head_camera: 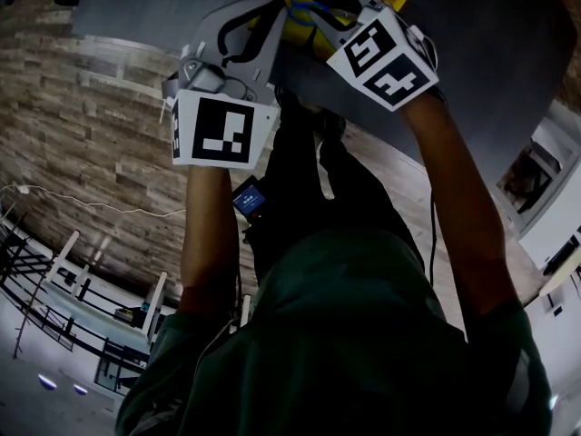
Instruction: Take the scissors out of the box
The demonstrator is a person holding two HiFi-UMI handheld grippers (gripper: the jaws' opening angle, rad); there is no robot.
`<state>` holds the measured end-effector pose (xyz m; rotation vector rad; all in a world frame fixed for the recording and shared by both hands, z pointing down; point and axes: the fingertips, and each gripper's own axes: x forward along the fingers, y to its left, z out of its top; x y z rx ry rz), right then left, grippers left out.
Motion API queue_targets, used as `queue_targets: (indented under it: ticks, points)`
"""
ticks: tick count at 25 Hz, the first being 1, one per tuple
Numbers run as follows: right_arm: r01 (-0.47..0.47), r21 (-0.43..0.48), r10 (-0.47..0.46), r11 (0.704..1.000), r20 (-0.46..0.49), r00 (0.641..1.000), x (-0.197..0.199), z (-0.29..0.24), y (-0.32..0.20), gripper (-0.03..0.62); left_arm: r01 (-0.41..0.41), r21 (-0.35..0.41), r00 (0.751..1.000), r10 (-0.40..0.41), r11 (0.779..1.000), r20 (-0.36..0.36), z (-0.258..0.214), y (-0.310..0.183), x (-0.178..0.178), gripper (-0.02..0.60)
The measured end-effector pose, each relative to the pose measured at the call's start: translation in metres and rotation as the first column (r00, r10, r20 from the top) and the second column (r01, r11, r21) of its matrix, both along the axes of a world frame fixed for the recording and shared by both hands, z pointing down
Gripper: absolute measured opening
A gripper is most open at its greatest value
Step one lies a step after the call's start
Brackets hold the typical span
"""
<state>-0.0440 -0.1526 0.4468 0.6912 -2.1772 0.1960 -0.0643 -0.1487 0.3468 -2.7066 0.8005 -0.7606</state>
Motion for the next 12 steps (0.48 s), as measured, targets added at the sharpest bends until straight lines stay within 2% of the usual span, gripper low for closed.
queue_targets:
  ticks: [2, 4, 12]
  points:
    - [0.006, -0.019, -0.006, 1.0, -0.005, 1.0, -0.004, 0.014, -0.002, 0.025, 0.0, -0.01, 1.0, 0.0, 1.0, 0.001, 0.011, -0.004, -0.003, 0.0]
    - [0.012, -0.037, -0.013, 0.999, -0.01, 1.0, -0.012, 0.033, -0.008, 0.072, 0.002, -0.022, 1.0, -0.002, 1.0, 0.0, 0.027, -0.011, -0.011, 0.0]
    - [0.052, -0.084, -0.056, 0.995, -0.044, 0.997, -0.019, 0.057, -0.011, 0.089, 0.003, -0.057, 1.0, -0.004, 0.998, -0.005, 0.045, -0.014, -0.013, 0.0]
